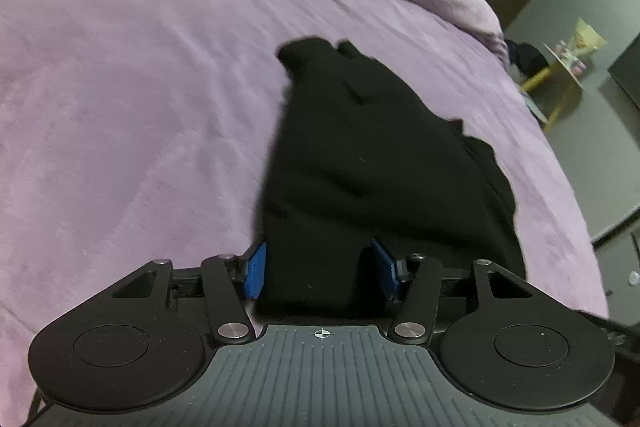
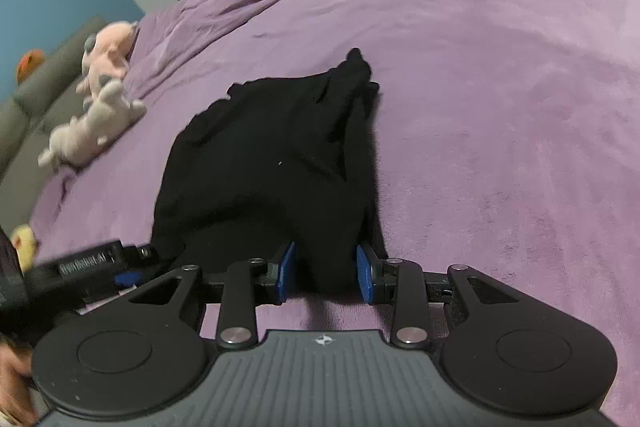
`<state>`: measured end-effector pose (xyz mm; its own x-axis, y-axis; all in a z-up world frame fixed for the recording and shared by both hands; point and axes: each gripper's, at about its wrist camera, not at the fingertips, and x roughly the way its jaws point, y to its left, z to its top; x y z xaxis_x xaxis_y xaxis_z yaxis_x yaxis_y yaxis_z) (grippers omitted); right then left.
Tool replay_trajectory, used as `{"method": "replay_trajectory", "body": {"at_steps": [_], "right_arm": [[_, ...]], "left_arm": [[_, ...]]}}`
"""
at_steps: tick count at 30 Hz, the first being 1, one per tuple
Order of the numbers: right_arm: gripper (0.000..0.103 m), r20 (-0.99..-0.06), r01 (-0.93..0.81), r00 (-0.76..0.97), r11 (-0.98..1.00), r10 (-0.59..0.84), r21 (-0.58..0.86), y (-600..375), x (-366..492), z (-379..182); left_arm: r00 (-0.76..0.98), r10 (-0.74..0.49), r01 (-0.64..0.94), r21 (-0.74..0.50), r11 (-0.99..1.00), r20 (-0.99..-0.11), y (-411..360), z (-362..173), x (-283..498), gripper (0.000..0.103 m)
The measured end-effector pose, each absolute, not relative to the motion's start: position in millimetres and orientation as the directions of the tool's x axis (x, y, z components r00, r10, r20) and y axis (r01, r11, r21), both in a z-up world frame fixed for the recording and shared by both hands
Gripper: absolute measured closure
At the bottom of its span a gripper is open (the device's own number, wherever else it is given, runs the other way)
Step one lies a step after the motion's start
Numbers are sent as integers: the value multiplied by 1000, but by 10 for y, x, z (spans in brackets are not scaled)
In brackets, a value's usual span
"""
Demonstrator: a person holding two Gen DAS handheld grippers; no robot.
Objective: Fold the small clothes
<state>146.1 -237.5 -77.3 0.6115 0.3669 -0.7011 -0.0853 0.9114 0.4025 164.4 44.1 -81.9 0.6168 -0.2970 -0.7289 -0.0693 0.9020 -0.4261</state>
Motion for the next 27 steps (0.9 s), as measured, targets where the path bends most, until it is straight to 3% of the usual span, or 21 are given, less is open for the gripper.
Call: {"method": "replay_trajectory", "body": {"at_steps": [2, 6, 8, 10, 12, 15, 21, 27], "right_arm": [[86, -706, -94, 613, 920, 355, 381, -2347, 1465, -765], [91, -658, -11, 596, 824, 460, 566, -2608, 1508, -822], [93, -703, 10, 585, 863, 405, 505, -2636, 1527, -822], [94, -739, -2, 567, 898, 363, 439, -2597, 1524, -789], [86, -764, -4, 565, 927, 311, 374, -2522, 1507, -711], [83, -745, -28, 603, 940, 287, 340, -2412, 1471, -555], [81, -716, -124, 647, 962, 264, 243, -2040, 1658, -437], [81, -718, -97, 662, 974, 217, 206, -1901, 1993, -557]], "left_arm": [[612, -296, -70, -423, 903, -734, 437, -811, 1644, 54], [611, -351, -112, -517, 849, -709, 580, -752, 1615, 75], [614, -375, -121, -553, 825, -694, 645, -691, 1578, 77], [603, -378, -107, -541, 834, -702, 658, -607, 1521, 77], [577, -349, -88, -481, 872, -738, 631, -553, 1464, 75], [537, -245, -142, -373, 917, -807, 598, -525, 1400, 63], [581, -193, -153, -339, 928, -791, 449, -401, 1489, 55], [615, -116, -131, -245, 961, -780, 236, -381, 1819, 51]]}}
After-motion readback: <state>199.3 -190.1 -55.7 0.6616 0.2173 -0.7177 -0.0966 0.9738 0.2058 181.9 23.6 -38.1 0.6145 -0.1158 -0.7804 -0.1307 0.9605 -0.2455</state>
